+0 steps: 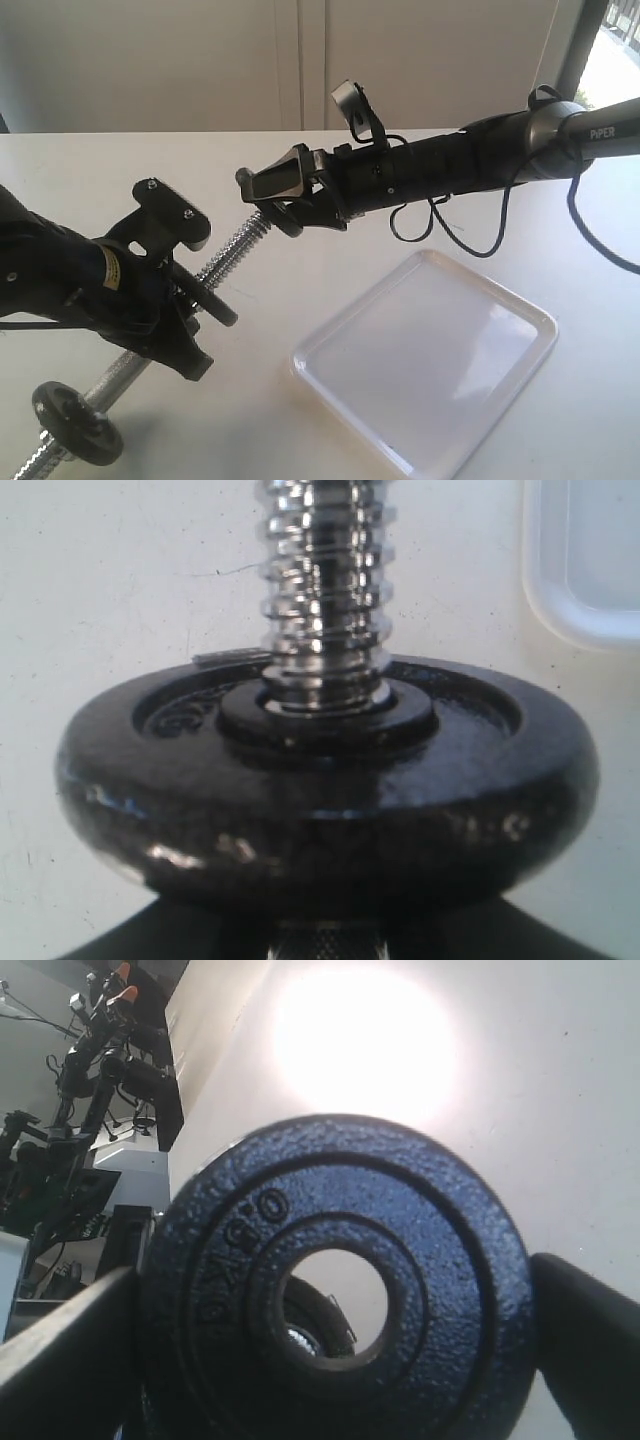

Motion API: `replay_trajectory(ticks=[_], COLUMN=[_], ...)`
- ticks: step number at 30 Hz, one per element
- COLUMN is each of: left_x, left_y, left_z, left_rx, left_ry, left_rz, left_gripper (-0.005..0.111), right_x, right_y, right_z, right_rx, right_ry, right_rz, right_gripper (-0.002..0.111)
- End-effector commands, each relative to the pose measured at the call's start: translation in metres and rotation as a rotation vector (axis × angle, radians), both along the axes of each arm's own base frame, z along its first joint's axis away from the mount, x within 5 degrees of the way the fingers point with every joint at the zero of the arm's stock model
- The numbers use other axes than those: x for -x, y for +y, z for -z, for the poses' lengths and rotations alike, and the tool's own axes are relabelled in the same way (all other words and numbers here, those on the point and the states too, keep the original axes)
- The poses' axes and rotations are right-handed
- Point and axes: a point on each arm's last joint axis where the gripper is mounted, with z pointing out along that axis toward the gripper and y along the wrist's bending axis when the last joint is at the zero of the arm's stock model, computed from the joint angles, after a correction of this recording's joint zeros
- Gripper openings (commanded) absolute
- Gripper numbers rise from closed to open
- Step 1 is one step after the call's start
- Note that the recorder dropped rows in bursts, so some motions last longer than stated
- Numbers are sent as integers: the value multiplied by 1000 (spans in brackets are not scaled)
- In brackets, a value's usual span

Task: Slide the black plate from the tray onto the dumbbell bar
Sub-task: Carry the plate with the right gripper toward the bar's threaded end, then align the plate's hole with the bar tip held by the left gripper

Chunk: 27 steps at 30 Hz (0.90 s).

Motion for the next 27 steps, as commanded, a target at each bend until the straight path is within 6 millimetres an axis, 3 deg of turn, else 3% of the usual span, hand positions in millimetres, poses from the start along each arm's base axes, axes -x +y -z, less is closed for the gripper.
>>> replay_trajectory(ticks=[1, 14, 27], left_x=[-5, -5, -5], left_y=[-8, -7, -7], left_z=[-28, -28, -28], left_rx=[128, 125, 125], left_ry=[-153, -150, -150], left_rz=[24, 23, 23], left_gripper=[0, 0, 0], right_x=[1, -12, -9], right_y=[2, -17, -15], right_z=[-20, -27, -24], right_rx=[-111, -118, -92], right_ry=[-10, 83, 133], right_rz=[-29, 44, 35], right_gripper=[0, 0, 0])
